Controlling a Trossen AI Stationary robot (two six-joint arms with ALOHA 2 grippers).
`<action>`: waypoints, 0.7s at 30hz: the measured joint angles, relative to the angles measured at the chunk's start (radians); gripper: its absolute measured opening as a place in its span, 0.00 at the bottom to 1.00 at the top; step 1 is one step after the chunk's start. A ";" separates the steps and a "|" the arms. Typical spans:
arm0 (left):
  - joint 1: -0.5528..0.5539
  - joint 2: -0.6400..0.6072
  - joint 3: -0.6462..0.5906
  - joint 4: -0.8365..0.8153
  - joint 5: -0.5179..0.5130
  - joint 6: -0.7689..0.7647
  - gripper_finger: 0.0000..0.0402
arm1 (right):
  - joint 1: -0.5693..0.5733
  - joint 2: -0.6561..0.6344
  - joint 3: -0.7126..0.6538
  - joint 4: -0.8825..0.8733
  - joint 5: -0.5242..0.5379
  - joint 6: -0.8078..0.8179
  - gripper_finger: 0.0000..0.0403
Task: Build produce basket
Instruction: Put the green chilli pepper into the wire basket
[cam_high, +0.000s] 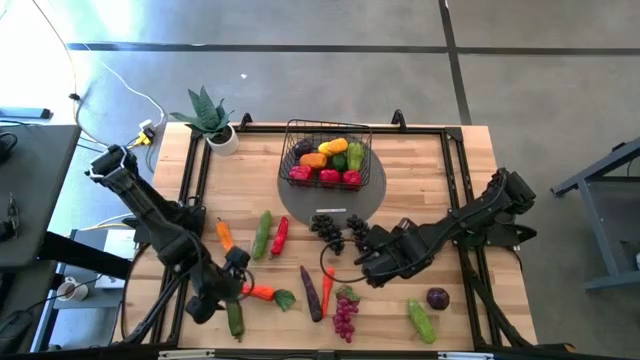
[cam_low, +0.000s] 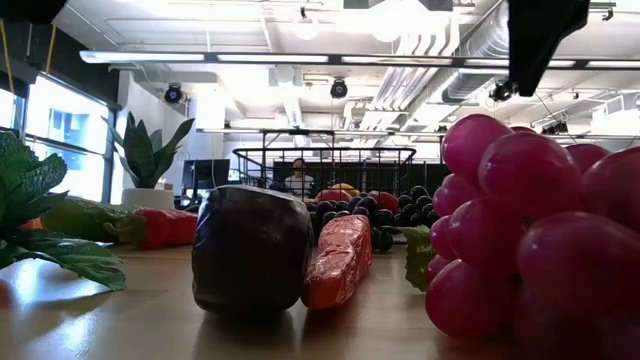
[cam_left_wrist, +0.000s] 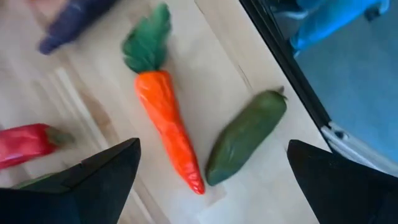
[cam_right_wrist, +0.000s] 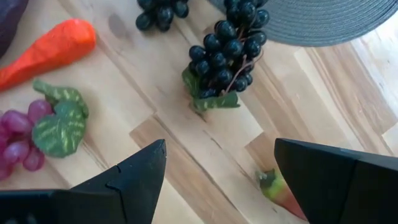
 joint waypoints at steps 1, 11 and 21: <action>-0.013 0.015 0.000 0.003 0.000 -0.005 0.99 | 0.005 0.000 0.000 -0.001 -0.002 0.000 0.70; -0.128 0.136 0.000 0.116 0.001 0.045 0.99 | 0.018 0.000 0.000 -0.001 -0.002 0.027 0.70; -0.149 0.252 0.000 0.174 -0.001 0.190 0.98 | 0.017 0.000 0.000 -0.001 -0.002 0.027 0.70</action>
